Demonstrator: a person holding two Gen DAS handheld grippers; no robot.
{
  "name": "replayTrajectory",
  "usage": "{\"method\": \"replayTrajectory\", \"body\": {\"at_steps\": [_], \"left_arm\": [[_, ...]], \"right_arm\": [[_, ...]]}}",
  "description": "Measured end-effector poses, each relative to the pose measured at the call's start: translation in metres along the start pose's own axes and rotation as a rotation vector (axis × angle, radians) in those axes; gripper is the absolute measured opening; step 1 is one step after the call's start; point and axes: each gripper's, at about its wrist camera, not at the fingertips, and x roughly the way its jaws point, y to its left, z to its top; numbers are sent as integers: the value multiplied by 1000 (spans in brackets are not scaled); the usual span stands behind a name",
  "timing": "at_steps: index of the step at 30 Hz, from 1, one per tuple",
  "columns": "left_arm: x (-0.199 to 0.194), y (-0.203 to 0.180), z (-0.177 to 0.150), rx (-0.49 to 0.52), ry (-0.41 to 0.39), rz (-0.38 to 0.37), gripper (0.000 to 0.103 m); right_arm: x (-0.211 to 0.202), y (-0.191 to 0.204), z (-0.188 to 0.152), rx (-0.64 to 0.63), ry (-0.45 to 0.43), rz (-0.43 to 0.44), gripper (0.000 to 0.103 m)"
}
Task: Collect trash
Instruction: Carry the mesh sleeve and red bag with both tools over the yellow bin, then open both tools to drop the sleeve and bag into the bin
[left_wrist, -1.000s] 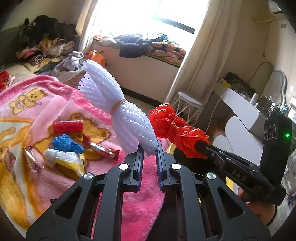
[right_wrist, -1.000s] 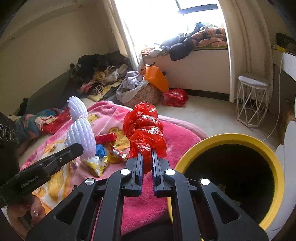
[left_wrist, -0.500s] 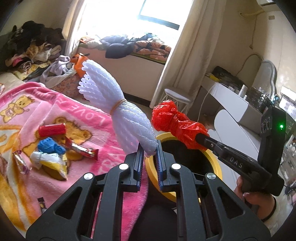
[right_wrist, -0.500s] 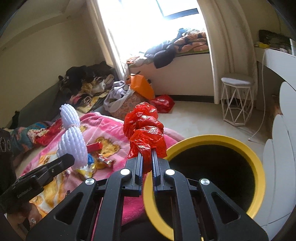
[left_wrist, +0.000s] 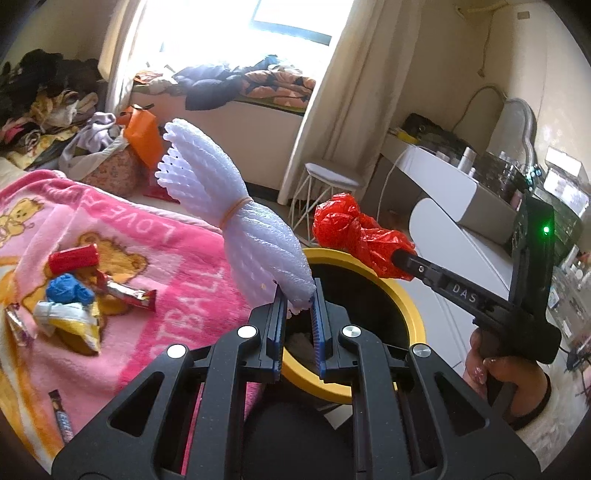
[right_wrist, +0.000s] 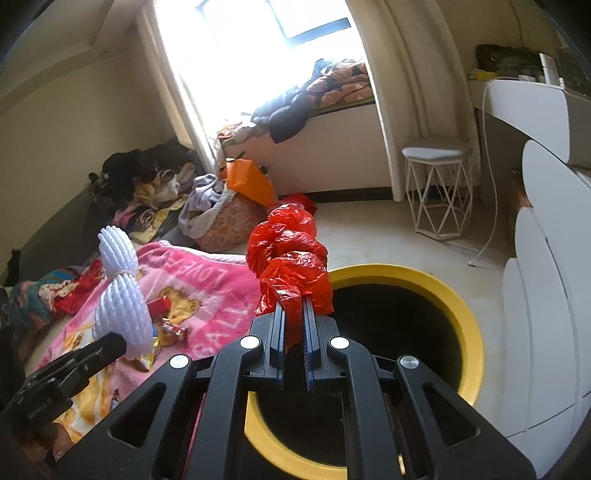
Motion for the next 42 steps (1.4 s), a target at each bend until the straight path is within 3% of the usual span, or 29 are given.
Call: {"method": "replayTrajectory", "body": {"at_steps": [14,30,32,34,35,36,38,40,42], "left_arm": [[29,-25,-12,44,64,-36,9],[83,-43,-32,61,193,-53,9],[90,-43,-34,59,210,-56,9],[97,-45,-35,62,224,-53,10],[103,-44,-37,62,244,-54,17],[108,-42,-38,50,259,-50,39],[110,-37,-37,17,257,-35,67],[106,-32,-35,-2,236,-35,72],[98,-27,-31,-8,204,-7,88]], "right_arm": [[1,-30,-7,44,41,-36,8],[15,-60,-19,114,123,-66,8],[19,-64,-21,134,145,-62,9],[22,-73,-23,177,159,-63,23],[24,-76,-23,194,160,-59,29],[25,-80,-23,212,161,-63,38],[23,-83,-25,228,157,-81,41],[22,-83,-24,234,146,-88,45],[20,-80,-23,231,132,-92,48]]}}
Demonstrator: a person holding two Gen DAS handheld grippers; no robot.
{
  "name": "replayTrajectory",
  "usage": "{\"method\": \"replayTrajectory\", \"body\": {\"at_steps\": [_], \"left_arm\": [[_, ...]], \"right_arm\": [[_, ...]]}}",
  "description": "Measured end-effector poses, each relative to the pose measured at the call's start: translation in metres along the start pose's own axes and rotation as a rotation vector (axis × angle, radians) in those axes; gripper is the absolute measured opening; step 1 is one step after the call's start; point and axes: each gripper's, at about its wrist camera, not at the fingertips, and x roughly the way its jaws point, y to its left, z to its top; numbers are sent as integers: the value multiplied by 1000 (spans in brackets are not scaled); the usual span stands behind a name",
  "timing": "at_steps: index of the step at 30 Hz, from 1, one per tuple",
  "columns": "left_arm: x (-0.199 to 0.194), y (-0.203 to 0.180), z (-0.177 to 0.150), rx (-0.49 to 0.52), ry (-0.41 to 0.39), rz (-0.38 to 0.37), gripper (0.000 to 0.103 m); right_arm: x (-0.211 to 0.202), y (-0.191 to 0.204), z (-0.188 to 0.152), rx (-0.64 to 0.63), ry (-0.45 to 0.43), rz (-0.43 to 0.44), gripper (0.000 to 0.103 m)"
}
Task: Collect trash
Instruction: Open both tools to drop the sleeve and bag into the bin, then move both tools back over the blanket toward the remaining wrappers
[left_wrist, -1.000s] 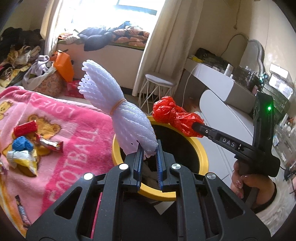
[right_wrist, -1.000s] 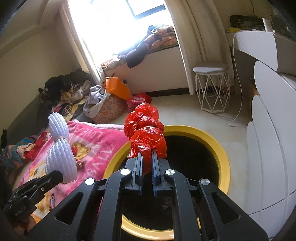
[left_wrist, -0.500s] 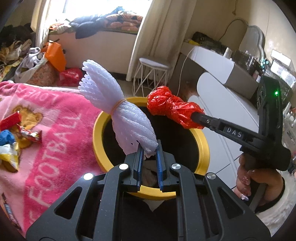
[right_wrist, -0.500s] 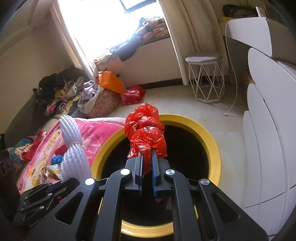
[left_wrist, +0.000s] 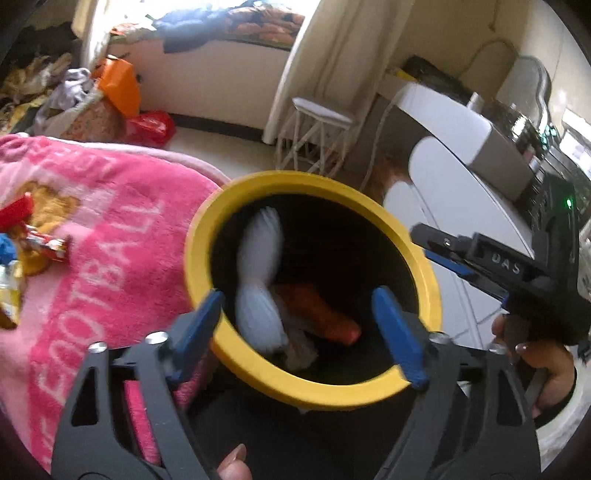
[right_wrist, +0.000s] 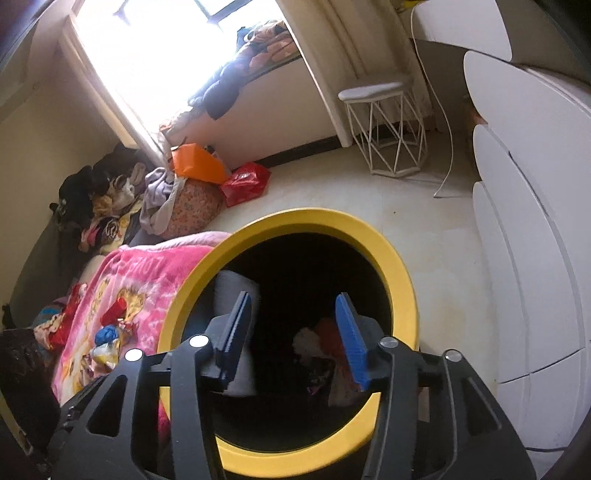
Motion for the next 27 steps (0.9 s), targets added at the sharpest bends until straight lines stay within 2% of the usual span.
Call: {"method": "replayTrajectory", "body": {"at_steps": [3,6,12,27], "left_arm": [[-14,7,1,-16,-43,20,92],[-28,16,2,-29,-79,59,92],[-54,37,5,-60,-144,125,92],[-104,92,10,-157,-259,212,92]], "right_arm": [[-2,10,-2,-36,-20,1,49],[-4,23,-5,-75,-38,28,57],[-10,54,-13,-168,-62,80,60],[-13,115,-33,-311,-61,146,62]]}}
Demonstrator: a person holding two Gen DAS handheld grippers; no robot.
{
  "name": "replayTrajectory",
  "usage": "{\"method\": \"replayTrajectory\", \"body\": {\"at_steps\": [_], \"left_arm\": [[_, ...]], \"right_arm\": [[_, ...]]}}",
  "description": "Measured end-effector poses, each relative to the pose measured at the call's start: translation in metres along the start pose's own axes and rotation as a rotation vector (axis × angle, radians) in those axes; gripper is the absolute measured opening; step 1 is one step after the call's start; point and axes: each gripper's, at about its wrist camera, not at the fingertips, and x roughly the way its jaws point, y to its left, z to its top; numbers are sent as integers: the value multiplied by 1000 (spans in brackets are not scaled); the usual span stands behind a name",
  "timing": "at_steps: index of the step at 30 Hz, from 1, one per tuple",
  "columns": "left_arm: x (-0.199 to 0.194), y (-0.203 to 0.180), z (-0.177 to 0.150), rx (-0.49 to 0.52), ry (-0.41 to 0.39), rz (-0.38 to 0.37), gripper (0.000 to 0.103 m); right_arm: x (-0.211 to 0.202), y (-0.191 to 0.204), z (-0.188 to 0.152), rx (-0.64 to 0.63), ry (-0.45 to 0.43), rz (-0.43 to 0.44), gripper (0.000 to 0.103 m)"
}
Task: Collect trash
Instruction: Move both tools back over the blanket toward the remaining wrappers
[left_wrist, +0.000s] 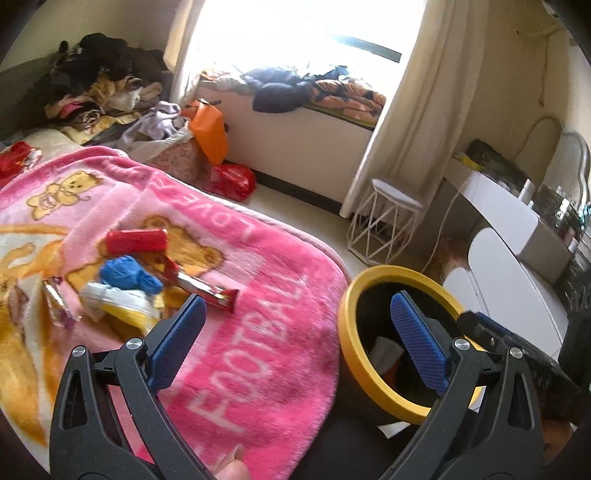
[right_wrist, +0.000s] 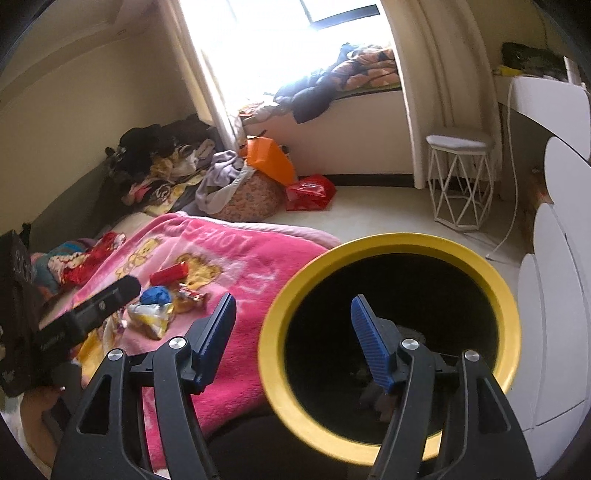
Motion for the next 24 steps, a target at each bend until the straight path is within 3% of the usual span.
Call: {"method": "replayTrajectory", "body": {"at_steps": [15,24], "left_arm": [[-24,62,14,-76,-60,113,92],[-32,103,11,-126,-58,185,92]], "right_arm": [[21,69,-5,-138,52,103,67],[57,109,-1,-244,100,143,67]]}}
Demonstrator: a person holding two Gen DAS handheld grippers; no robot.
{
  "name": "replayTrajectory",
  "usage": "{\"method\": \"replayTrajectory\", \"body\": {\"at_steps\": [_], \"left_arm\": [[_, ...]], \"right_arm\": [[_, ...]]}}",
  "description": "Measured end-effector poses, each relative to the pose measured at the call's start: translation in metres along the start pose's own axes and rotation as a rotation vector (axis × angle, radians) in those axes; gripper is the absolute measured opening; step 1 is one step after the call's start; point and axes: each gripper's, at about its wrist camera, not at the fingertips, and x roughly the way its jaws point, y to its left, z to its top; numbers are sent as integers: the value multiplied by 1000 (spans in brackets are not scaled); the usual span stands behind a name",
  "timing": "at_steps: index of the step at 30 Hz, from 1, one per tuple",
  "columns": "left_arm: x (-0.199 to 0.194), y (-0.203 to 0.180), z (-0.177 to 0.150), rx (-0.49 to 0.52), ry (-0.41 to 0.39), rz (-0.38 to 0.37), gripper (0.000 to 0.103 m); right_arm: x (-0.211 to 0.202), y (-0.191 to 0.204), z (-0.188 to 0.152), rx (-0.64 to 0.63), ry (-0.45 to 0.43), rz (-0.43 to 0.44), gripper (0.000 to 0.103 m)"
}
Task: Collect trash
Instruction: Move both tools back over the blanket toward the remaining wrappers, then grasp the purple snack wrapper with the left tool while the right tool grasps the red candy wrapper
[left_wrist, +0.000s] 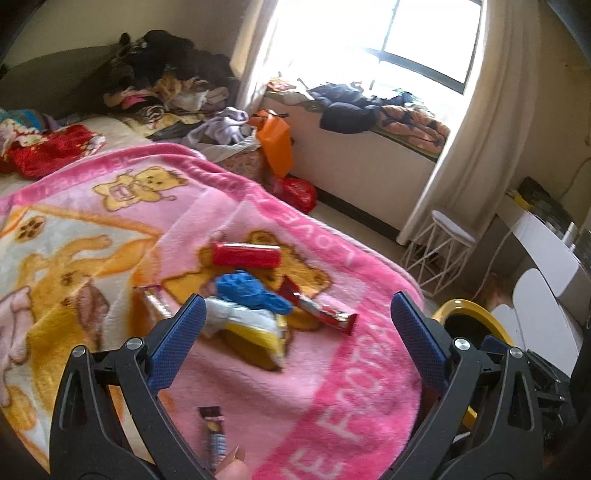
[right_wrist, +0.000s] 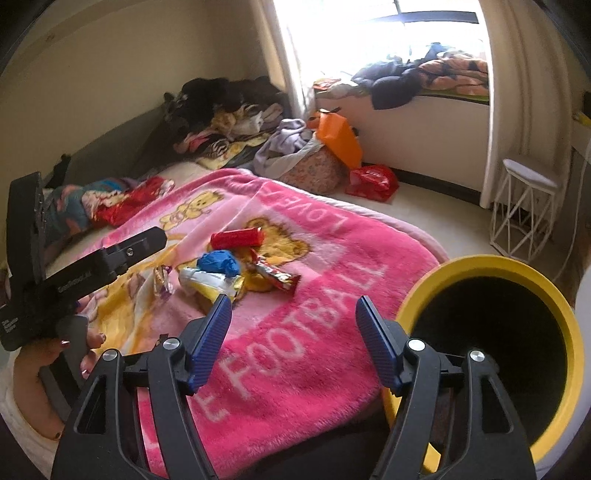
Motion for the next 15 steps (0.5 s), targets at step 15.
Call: {"method": "replayTrajectory", "body": {"at_steps": [15], "left_arm": [[15,65,-10,-132,67,94,92]], "right_arm": [[79,17,19,-79,86,7,67]]}}
